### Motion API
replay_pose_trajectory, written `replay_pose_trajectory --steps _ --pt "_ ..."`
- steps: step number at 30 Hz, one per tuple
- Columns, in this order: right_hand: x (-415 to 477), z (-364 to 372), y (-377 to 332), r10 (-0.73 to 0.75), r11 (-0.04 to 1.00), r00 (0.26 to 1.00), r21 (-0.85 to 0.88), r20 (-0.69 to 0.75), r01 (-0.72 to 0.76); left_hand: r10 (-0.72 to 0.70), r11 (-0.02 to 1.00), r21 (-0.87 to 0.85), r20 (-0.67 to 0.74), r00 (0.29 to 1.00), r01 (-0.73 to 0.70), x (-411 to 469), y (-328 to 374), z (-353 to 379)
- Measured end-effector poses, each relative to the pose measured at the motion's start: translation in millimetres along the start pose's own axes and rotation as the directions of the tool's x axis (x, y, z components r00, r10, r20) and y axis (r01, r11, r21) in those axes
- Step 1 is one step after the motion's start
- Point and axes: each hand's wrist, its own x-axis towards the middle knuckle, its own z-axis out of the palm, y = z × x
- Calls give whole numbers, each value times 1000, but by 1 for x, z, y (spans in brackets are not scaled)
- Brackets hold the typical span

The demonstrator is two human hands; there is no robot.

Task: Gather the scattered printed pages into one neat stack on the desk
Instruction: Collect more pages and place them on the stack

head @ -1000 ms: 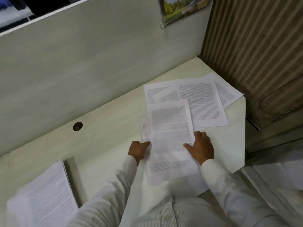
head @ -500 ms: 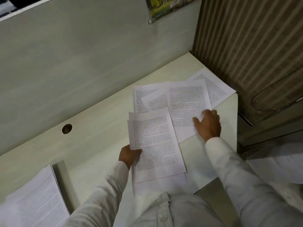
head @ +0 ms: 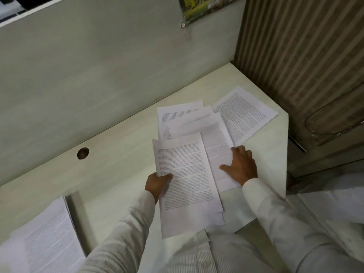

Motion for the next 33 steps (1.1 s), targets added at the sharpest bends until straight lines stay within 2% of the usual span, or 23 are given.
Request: replay_pose_trajectory --steps 4,7,10,13,16,18,24,28,31,33 --pt "-32 21 -8 -117 993 993 -19 1 117 36 994 101 -32 999 -32 -6 4 11" --pt "-30 15 -5 -95 976 995 194 -40 101 69 984 166 -75 995 -56 -11 3 9" --pt "-8 -1 -1 -21 951 981 299 -190 78 82 985 159 -65 994 -71 -17 4 0" --pt "21 -17 -1 -15 961 971 265 -238 80 73 991 119 -58 996 -66 -23 4 -11" --pt "38 -15 1 -60 984 995 161 -78 72 64 996 69 -71 995 -59 -28 1 -21" --pt "38 -4 4 -98 994 995 51 -31 99 64 997 41 -90 994 -61 -30 -2 -28" --pt "-2 17 18 -163 976 941 90 -298 198 26 998 -57 -148 989 -35 -31 -16 -53" --pt "-40 18 43 -168 980 947 61 -274 191 14 996 -89 -139 990 -26 -33 -27 -64" --pt "-61 15 62 -93 989 968 93 -234 118 24 998 -51 -144 989 -32 -35 -33 -62" --pt "-72 13 70 34 995 973 102 -226 -11 25 999 -28 -147 989 -30 -36 -38 -59"
